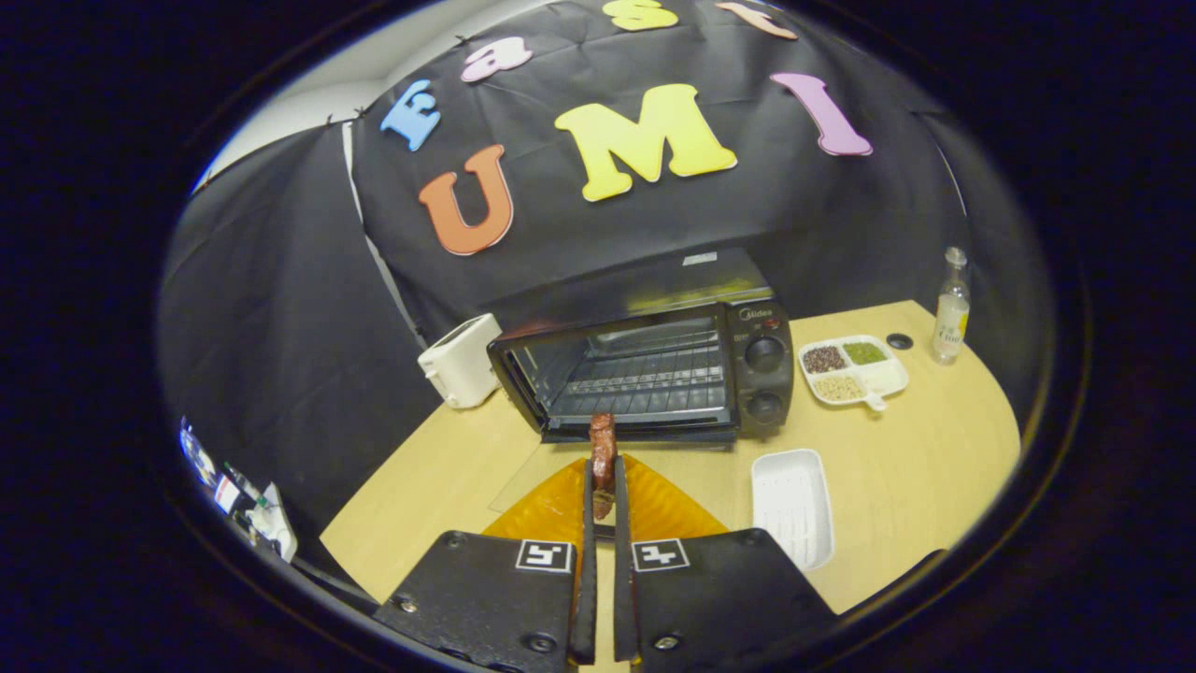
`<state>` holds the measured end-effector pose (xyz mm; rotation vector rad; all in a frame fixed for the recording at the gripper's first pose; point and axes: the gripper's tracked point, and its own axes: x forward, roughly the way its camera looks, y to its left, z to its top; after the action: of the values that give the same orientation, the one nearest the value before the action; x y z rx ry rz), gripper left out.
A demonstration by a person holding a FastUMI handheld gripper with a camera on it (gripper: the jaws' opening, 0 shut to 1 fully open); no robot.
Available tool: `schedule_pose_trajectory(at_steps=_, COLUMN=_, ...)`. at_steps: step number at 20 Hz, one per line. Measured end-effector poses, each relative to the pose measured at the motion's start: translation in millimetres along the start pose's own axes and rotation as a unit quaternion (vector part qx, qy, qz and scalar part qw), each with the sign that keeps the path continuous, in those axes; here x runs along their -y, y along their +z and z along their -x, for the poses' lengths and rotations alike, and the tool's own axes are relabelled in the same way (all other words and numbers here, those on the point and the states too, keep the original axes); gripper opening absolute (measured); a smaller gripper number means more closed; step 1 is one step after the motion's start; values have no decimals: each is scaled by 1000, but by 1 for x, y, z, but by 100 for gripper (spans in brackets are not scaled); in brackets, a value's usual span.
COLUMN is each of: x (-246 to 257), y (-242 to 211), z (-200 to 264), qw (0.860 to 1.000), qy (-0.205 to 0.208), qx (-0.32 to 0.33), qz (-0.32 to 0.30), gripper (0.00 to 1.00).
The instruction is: Open the toaster oven, put the food inside, and close the toaster oven door.
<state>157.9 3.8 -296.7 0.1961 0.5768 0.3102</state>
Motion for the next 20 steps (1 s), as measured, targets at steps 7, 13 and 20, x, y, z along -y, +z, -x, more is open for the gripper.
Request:
schedule_pose_trajectory(at_steps=7, x=-13, y=14, z=-58, qw=985, qy=-10, qx=60, qz=-159, gripper=10)
schedule_pose_trajectory(at_steps=13, x=-23, y=36, z=-109, qw=942, qy=32, qx=98, qz=-320, gripper=10)
schedule_pose_trajectory(at_steps=20, x=22, y=53, z=-169, qw=898, qy=13, qx=132, qz=-419, gripper=10)
